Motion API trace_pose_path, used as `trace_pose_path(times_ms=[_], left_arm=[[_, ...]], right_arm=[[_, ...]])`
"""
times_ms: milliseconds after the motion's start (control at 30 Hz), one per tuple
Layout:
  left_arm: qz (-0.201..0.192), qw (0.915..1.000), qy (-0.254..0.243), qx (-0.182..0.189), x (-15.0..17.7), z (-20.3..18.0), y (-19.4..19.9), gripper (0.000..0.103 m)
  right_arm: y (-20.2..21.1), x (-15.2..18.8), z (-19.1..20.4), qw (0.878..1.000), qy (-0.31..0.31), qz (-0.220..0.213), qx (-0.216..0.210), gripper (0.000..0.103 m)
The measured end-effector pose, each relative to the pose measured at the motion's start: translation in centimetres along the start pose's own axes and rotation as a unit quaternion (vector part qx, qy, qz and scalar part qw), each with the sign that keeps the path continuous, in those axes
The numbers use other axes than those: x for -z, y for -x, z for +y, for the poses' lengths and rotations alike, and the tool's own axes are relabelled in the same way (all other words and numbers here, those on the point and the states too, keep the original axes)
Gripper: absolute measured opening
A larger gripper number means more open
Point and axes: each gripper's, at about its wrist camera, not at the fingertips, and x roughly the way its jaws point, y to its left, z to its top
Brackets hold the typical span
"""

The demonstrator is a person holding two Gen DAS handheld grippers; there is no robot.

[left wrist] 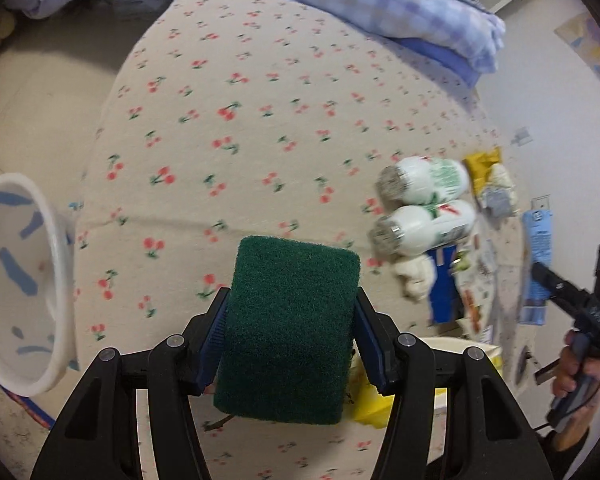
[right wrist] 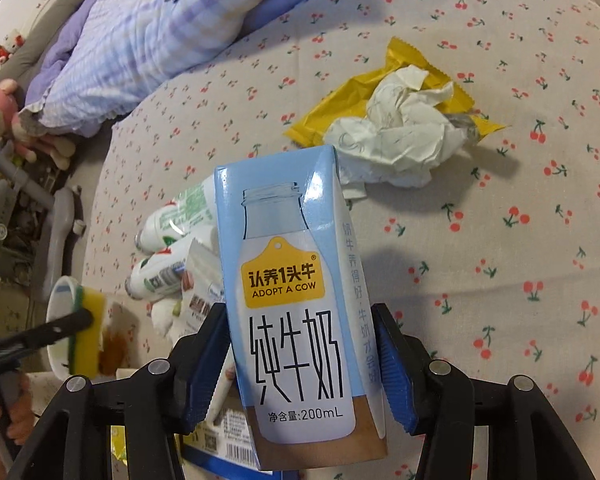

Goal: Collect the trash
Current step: 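Carry the sponge with the left tool and the milk carton with the right tool toward the wastebasket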

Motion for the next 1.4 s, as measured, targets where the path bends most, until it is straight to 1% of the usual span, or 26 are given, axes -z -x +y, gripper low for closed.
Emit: trace_pose_path(times_ms=[33, 67, 100, 133, 200, 233, 300, 400, 500, 567, 667, 700, 767, 833, 967, 1067, 1100, 1200, 1300, 1400], left_arm=[[0.005, 1.0000, 0.003, -0.006, 0.3, 0.4, -0.3, 0.060], [0.008, 0.9999, 0.007, -0.001, 0.5, 0.8, -0.4, 0.060], [0.002, 0.9998, 0.017, 0.005, 0.6, 1.1, 0.0, 0.060], [-0.008, 0.9996, 0.024, 0.010, 0.6, 1.3, 0.6, 0.060], [-0.043, 0.9980, 0.025, 0.039, 0.8, 1.4, 2.7, 0.060], [-0.058, 0.9970, 0.025, 0.044, 1.1, 1.4, 3.6, 0.060], [-0.072, 0.9961, 0.029, 0.040, 1.3, 1.7, 4.6, 0.060], [-0.078, 0.9943, 0.052, 0.050, 1.7, 2.9, 4.9, 0.059], [-0.082, 0.9919, 0.077, 0.058, 2.0, 4.4, 4.7, 0.059], [-0.088, 0.9900, 0.094, 0.059, 2.1, 5.2, 5.0, 0.059], [-0.101, 0.9863, 0.113, 0.064, 2.1, 6.6, 5.4, 0.059], [-0.104, 0.9853, 0.118, 0.066, 2.1, 6.9, 5.5, 0.059], [-0.107, 0.9837, 0.127, 0.067, 2.4, 7.8, 5.5, 0.059], [-0.108, 0.9818, 0.139, 0.071, 2.7, 8.7, 5.5, 0.059], [-0.106, 0.9790, 0.157, 0.075, 3.0, 10.2, 5.4, 0.059], [-0.110, 0.9764, 0.168, 0.080, 3.2, 11.0, 5.4, 0.059], [-0.110, 0.9758, 0.170, 0.083, 3.2, 11.2, 5.4, 0.059], [-0.107, 0.9764, 0.169, 0.081, 3.2, 11.6, 5.3, 0.059], [-0.104, 0.9754, 0.174, 0.087, 3.4, 12.1, 5.3, 0.059], [-0.105, 0.9737, 0.180, 0.092, 3.6, 12.7, 5.4, 0.059]], right_arm=[[0.1, 0.1, 0.1, 1.000, 0.001, -0.002, 0.001, 0.060], [0.3, 0.2, 0.3, 1.000, 0.002, -0.005, 0.002, 0.060], [0.3, 0.3, 0.7, 1.000, 0.003, -0.009, 0.003, 0.060], [0.6, 0.3, 1.0, 1.000, 0.006, -0.013, 0.002, 0.060], [0.8, 0.2, 1.7, 1.000, 0.009, -0.019, -0.002, 0.060], [1.0, 0.2, 2.1, 1.000, 0.013, -0.023, -0.005, 0.060], [1.3, 0.2, 3.2, 0.999, 0.020, -0.029, -0.011, 0.060], [1.4, 0.5, 5.5, 0.998, 0.042, -0.034, -0.025, 0.060], [0.7, 1.2, 8.4, 0.997, 0.060, -0.027, -0.043, 0.060], [-0.1, 1.7, 10.7, 0.995, 0.070, -0.018, -0.067, 0.060], [-1.9, 2.6, 13.9, 0.993, 0.089, -0.002, -0.084, 0.060], [-2.6, 2.8, 14.7, 0.992, 0.097, 0.003, -0.080, 0.060], [-4.5, 3.8, 17.1, 0.989, 0.136, 0.014, -0.050, 0.060], [-6.6, 4.6, 19.0, 0.985, 0.167, 0.029, -0.030, 0.060], [-10.4, 6.1, 21.3, 0.977, 0.204, 0.056, 0.003, 0.060], [-12.7, 6.5, 22.0, 0.975, 0.211, 0.062, 0.029, 0.058], [-13.2, 6.5, 22.0, 0.975, 0.208, 0.065, 0.031, 0.058], [-14.5, 6.8, 23.1, 0.972, 0.222, 0.065, 0.047, 0.058], [-15.5, 7.4, 23.9, 0.970, 0.225, 0.075, 0.048, 0.059], [-16.6, 7.6, 24.1, 0.973, 0.210, 0.079, 0.054, 0.060]])
